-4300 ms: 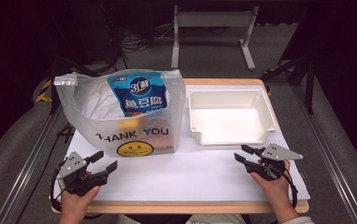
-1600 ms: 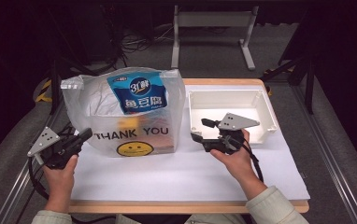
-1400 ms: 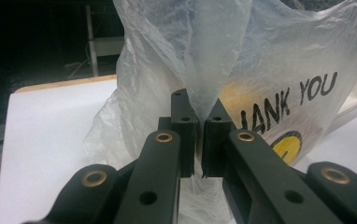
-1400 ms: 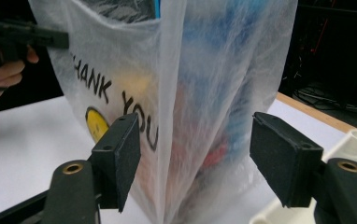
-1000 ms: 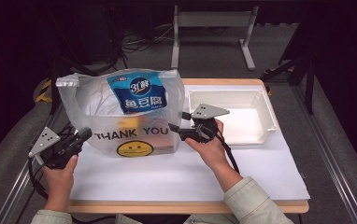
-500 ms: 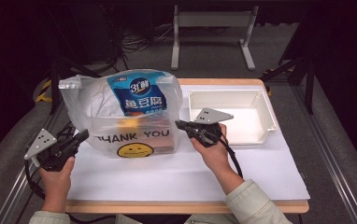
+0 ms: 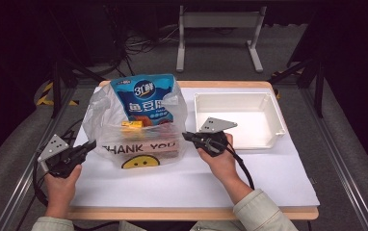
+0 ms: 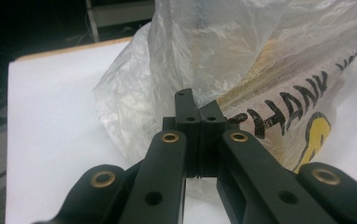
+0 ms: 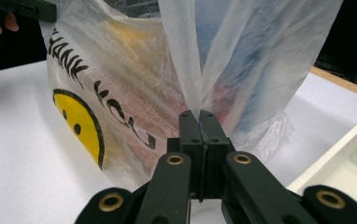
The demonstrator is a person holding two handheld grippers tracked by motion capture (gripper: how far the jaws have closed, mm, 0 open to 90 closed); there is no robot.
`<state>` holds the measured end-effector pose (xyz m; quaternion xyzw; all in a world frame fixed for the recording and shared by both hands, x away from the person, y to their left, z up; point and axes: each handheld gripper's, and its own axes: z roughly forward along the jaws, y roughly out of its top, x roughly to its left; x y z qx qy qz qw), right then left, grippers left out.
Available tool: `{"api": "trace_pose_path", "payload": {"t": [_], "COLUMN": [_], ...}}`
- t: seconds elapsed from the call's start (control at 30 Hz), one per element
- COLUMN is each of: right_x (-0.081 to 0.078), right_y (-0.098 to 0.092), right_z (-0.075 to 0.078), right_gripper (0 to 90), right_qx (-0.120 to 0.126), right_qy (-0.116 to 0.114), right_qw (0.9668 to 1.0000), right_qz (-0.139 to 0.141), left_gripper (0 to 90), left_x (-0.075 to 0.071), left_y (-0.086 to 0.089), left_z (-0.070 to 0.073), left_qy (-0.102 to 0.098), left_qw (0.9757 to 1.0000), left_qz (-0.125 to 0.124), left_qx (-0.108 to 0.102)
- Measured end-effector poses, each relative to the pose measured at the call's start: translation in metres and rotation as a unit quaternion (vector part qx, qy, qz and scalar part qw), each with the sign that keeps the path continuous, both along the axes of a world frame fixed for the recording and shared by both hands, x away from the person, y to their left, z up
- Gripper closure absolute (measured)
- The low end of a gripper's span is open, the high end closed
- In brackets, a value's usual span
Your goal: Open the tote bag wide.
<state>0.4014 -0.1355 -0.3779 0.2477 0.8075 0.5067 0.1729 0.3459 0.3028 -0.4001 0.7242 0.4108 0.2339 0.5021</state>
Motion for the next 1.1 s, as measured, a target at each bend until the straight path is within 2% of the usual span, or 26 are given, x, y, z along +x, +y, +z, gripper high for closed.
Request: {"api": "trace_pose_path", "payload": {"t": [0.3, 0.57, 0.63, 0.83, 0.97, 1.1], "right_x": [0.000, -0.009, -0.010, -0.015, -0.018, -0.019], "right_y": [0.003, 0.001, -0.001, -0.007, -0.011, -0.012], "right_z": [-0.009, -0.018, -0.021, -0.032, -0.037, -0.045], "right_gripper": [90.0, 90.0, 90.0, 90.0, 90.0, 90.0], "right_qx": [-0.018, -0.045, -0.045, -0.059, -0.066, -0.081], "right_qy": [0.015, 0.029, 0.032, 0.046, 0.054, 0.060], "right_qw": [0.9997, 0.9984, 0.9983, 0.9970, 0.9962, 0.9947], "right_qz": [0.006, 0.018, 0.020, 0.020, 0.021, 0.022], "left_gripper": [90.0, 90.0, 90.0, 90.0, 90.0, 90.0], "left_x": [0.001, -0.004, -0.005, -0.008, -0.010, -0.008], "left_y": [0.001, -0.003, -0.004, -0.008, -0.014, -0.018], "left_z": [-0.010, -0.018, -0.020, -0.024, -0.030, -0.034], "left_qy": [0.023, 0.045, 0.047, 0.063, 0.083, 0.093], "left_qw": [0.9997, 0.9985, 0.9981, 0.9961, 0.9930, 0.9908], "left_qz": [-0.006, -0.030, -0.038, -0.055, -0.066, -0.073], "left_qx": [0.006, 0.011, 0.010, 0.029, 0.052, 0.066]}}
